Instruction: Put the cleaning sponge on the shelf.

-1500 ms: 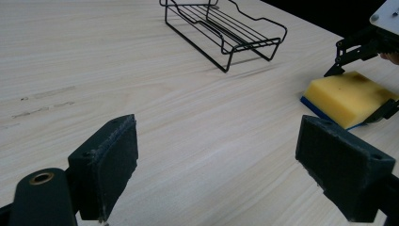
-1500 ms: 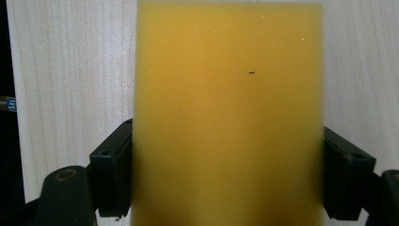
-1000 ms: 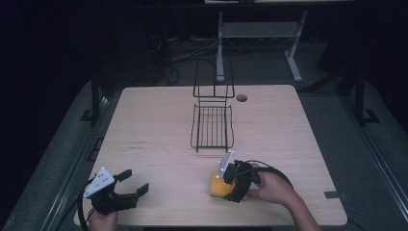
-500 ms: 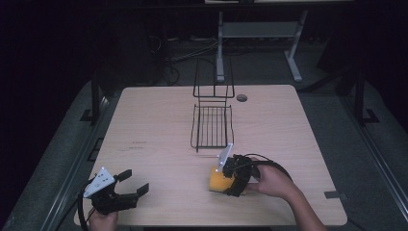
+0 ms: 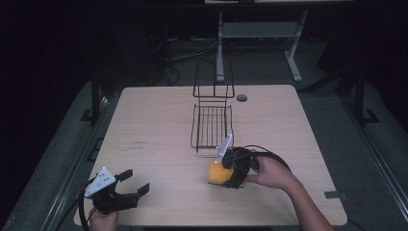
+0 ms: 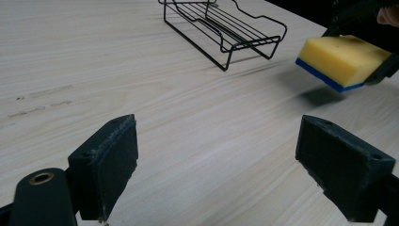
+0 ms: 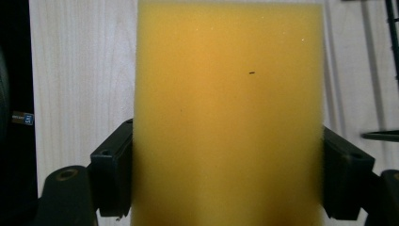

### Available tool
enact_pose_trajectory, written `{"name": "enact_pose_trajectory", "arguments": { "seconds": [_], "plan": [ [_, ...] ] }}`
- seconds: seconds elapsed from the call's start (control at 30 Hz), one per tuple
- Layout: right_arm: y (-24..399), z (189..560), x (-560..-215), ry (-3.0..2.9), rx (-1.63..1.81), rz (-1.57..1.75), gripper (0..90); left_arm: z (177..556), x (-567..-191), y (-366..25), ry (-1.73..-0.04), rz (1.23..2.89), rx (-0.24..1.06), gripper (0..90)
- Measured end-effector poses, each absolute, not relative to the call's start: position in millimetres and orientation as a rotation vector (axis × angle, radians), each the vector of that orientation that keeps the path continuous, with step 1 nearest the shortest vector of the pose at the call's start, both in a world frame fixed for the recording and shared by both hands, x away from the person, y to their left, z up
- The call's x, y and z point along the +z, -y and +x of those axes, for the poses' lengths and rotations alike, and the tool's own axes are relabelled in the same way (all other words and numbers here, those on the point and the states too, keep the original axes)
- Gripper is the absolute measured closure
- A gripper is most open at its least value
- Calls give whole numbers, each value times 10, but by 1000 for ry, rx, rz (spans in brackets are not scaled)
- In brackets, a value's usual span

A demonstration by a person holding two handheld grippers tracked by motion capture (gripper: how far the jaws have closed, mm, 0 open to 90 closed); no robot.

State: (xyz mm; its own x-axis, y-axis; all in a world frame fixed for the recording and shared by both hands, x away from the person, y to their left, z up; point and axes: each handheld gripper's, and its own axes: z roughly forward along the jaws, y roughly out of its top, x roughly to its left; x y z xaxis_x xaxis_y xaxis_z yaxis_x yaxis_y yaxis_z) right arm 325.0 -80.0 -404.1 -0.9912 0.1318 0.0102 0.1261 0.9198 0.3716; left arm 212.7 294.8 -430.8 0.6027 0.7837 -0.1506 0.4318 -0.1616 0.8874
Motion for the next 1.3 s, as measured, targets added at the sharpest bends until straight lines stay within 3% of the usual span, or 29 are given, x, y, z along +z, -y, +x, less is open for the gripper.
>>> {"name": "enact_pose_trajectory", "arguments": {
  "seconds": [1.3],
  "plan": [
    [662,3607,-3882,-3065,554,184,216,2120,-4305,-2973,-993,1783,424,128]
  ]
}}
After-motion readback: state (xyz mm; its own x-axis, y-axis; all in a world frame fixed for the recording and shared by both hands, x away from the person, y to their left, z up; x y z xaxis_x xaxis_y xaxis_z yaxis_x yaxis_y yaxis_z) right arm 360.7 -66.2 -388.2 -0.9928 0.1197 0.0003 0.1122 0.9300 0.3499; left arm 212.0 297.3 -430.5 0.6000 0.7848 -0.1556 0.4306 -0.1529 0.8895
